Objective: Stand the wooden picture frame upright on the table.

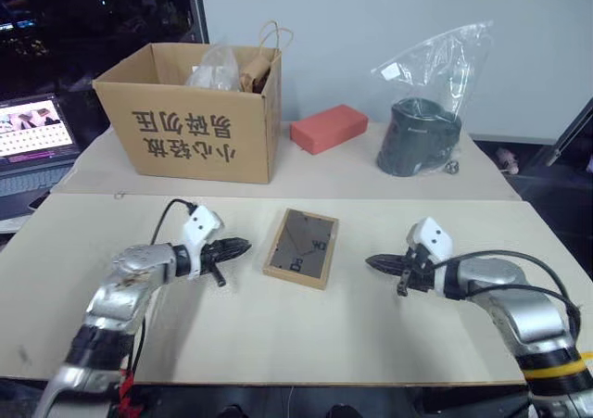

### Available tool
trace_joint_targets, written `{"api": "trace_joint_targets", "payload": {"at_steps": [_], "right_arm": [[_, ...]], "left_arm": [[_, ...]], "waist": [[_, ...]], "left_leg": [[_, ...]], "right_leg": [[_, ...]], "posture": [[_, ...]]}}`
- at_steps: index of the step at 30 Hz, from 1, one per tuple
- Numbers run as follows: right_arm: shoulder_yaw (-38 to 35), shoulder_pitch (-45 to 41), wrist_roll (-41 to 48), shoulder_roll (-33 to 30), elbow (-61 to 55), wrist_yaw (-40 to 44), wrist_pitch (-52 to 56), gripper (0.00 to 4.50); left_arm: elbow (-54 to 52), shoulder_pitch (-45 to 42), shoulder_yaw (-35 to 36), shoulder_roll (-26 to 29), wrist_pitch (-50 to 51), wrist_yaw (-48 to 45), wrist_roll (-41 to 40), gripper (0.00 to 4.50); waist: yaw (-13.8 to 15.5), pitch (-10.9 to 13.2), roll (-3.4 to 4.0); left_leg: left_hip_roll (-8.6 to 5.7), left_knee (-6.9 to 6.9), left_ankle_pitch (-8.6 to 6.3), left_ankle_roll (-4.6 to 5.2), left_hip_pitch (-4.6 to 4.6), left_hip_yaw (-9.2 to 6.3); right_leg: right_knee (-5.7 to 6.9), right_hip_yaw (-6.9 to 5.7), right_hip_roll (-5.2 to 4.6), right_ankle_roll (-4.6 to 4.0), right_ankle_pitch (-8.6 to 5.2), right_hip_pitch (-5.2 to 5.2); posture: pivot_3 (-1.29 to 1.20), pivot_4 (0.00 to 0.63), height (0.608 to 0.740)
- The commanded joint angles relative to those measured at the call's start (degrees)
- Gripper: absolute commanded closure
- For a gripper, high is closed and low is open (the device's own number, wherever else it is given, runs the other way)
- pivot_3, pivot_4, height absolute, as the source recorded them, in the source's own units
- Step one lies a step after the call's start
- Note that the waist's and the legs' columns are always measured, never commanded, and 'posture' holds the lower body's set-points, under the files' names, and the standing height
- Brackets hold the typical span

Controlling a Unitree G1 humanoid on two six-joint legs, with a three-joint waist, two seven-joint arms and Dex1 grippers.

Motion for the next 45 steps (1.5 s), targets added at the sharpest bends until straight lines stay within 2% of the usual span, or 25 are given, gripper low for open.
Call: {"api": "trace_joint_targets", "payload": {"at_steps": [1, 3, 10, 13, 15, 22, 28, 29, 33, 39, 43, 45], "right_arm": [[1.9, -4.7, -4.1, 2.1, 7.9, -0.6, -4.8, 4.50], [2.9, -6.4, -5.2, 3.0, 10.7, 0.0, -5.9, 4.50], [5.9, -15.5, -8.6, 13.5, 25.0, -1.0, -11.4, 4.50], [7.4, -15.7, -9.3, 15.4, 24.9, 1.3, -12.2, 4.50], [8.0, -13.5, -8.4, 15.5, 20.5, 3.5, -10.3, 4.50], [9.3, -3.2, -6.9, 10.7, 2.4, 8.0, -2.2, 4.50], [8.8, 5.4, -4.1, 6.0, -11.8, 8.1, 6.1, 4.50], [9.0, 6.9, -3.2, 5.5, -14.5, 7.9, 7.9, 4.50], [9.4, 9.5, -0.7, 5.1, -20.9, 6.4, 13.1, 4.50], [10.2, 8.7, -0.1, 5.1, -22.0, 4.9, 14.7, 4.50], [9.1, 7.8, -1.4, 1.3, -19.8, 5.9, 13.5, 4.50], [7.1, 8.2, -0.1, -1.7, -19.4, 7.9, 13.3, 4.50]], "left_arm": [[6.4, -4.1, -3.4, -3.0, -5.3, 0.2, 4.5, 4.45], [9.3, -5.3, -4.6, -4.0, -7.3, -0.2, 6.2, 4.45], [23.3, -11.7, -8.1, -10.7, -15.9, -0.3, 11.7, 4.45], [19.6, -11.0, -7.6, -12.2, -14.9, -3.4, 9.8, 4.45], [14.6, -8.7, -7.9, -11.5, -12.5, -5.9, 8.8, 4.45], [-4.2, 3.7, -9.4, -4.0, -2.4, -9.7, 9.0, 4.45], [-15.8, 13.7, -6.5, 2.0, 5.9, -7.8, 6.8, 4.45], [-16.6, 14.8, -5.5, 2.7, 6.9, -7.0, 6.7, 4.45], [-14.2, 14.7, -0.5, 3.6, 9.7, -1.1, 6.9, 4.45], [-13.2, 14.6, 3.5, 4.3, 14.9, 1.4, 4.3, 4.45], [-14.9, 17.1, 7.1, 6.8, 18.9, 0.8, 1.5, 4.45], [-15.8, 16.2, 14.0, 5.1, 26.7, 3.8, -4.0, 4.45]], "waist": [[0.0, 0.0, 0.00], [-0.1, 0.0, 0.00], [0.2, 0.0, 0.01], [0.4, 0.0, 0.02], [0.3, 0.0, 0.04], [0.1, -0.1, 0.15], [0.1, -0.3, 0.24], [0.0, -0.3, 0.21], [-0.5, -0.4, 0.20], [-1.3, -0.4, 0.18], [-2.0, -0.4, 0.18], [-2.1, -0.4, 0.18]], "left_leg": [[0.00, 0.00, 0.00, 0.00, -0.05, 0.00], [0.00, -0.04, 0.00, 0.00, -0.02, -0.01], [-0.02, -0.06, 0.02, -0.02, -0.03, -0.07], [-0.03, -0.03, 0.02, -0.03, -0.03, -0.13], [-0.03, -0.05, 0.02, -0.03, -0.03, -0.16], [-0.03, -0.31, 0.02, -0.03, 0.01, -0.25], [-0.03, -0.21, 0.02, -0.04, 0.23, -0.30], [-0.02, -0.21, 0.02, -0.04, 0.28, -0.32], [-0.02, -0.21, 0.01, -0.04, 0.42, -0.35], [-0.03, -0.13, 0.02, -0.03, 0.58, -0.41], [-0.03, -0.15, 0.01, -0.04, 0.57, -0.40], [-0.03, -0.22, 0.01, -0.04, 0.59, -0.42]], "right_leg": [[0.00, 0.00, 0.00, -0.01, 0.01, -0.05], [0.01, 0.00, 0.00, -0.31, 0.18, -0.02], [0.03, -0.08, 0.00, -0.36, 0.23, 0.02], [0.02, -0.11, 0.00, -0.35, 0.23, 0.09], [0.08, -0.13, 0.00, -0.35, 0.23, 0.06], [0.11, -0.25, 0.00, -0.40, 0.20, 0.05], [0.10, -0.27, 0.00, -0.30, 0.10, 0.26], [0.09, -0.27, 0.00, -0.07, -0.08, 0.34], [0.10, -0.28, 0.00, -0.12, -0.22, 0.42], [0.11, -0.28, 0.00, -0.13, -0.19, 0.53], [0.11, -0.28, 0.00, -0.13, -0.19, 0.52], [0.10, -0.29, 0.00, -0.17, -0.22, 0.51]], "posture": [[0.00, 0.150, 0.721], [0.00, 0.150, 0.721], [0.00, 0.150, 0.721], [0.00, 0.150, 0.721], [0.00, 0.150, 0.721], [0.00, 0.150, 0.721], [0.00, 0.150, 0.721], [0.00, 0.150, 0.721], [0.00, 0.150, 0.721], [0.00, 0.150, 0.721], [0.00, 0.150, 0.721], [0.00, 0.150, 0.721]]}}
